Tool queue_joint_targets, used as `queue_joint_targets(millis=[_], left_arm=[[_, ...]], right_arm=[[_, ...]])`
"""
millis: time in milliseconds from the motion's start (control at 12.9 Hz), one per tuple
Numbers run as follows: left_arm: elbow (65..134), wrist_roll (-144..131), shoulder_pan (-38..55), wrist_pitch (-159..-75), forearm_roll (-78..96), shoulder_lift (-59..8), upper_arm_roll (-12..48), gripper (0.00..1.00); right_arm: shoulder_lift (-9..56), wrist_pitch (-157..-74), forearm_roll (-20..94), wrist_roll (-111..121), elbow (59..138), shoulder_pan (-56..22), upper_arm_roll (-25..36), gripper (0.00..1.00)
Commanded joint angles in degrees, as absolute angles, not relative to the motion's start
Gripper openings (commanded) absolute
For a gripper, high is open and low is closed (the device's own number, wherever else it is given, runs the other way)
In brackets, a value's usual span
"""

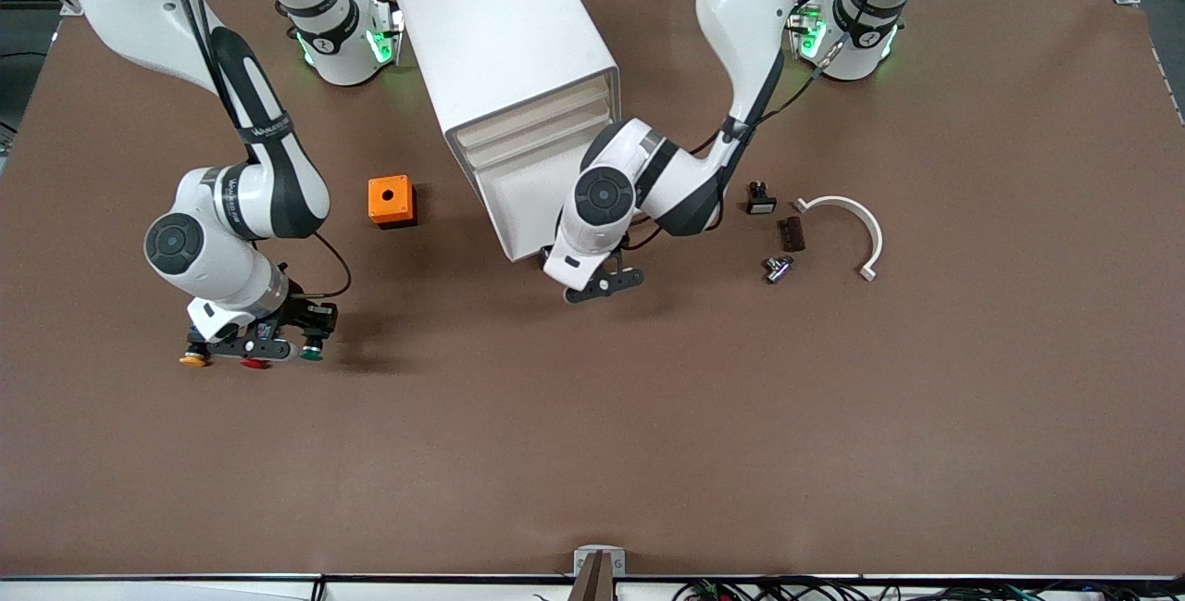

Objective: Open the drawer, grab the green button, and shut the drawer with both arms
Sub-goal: 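Place the green button beside the red button while the left gripper pushes drawer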

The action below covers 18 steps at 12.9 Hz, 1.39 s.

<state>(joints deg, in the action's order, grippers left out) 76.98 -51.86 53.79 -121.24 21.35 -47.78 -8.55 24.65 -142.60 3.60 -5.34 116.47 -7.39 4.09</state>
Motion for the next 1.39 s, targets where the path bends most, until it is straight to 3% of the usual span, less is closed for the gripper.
queue_joint_targets(millis=[0,696,850,1082,1314], left_arm=[[78.84,-51.94,55.45,-121.90,21.53,-46.85,-8.26,1.00],[80.07,-63.97,55.72,-121.82,23.11,-46.41,1.13,1.00],[80.68,-65.56,55.81,-121.73,23.20,-46.41,2.28,1.00],[80.68,-68.11,55.81,-121.73,23.20,-46.32,2.90,1.00],[80.07,-68.20,54.93,-121.73,22.94,-46.14,2.38,1.00]], right_arm=[[24.87,-143.61,3.87,-3.87,117.25,-5.36,2.99,0.00],[29.00,-146.16,4.22,-4.75,117.33,-5.36,2.90,0.00],[29.44,-146.07,4.22,-4.92,117.07,-5.27,2.90,1.00],[28.57,-143.80,4.22,-4.92,115.76,-5.36,2.90,1.00],[24.19,-130.31,4.13,-4.57,111.02,-4.83,3.08,1.00]])
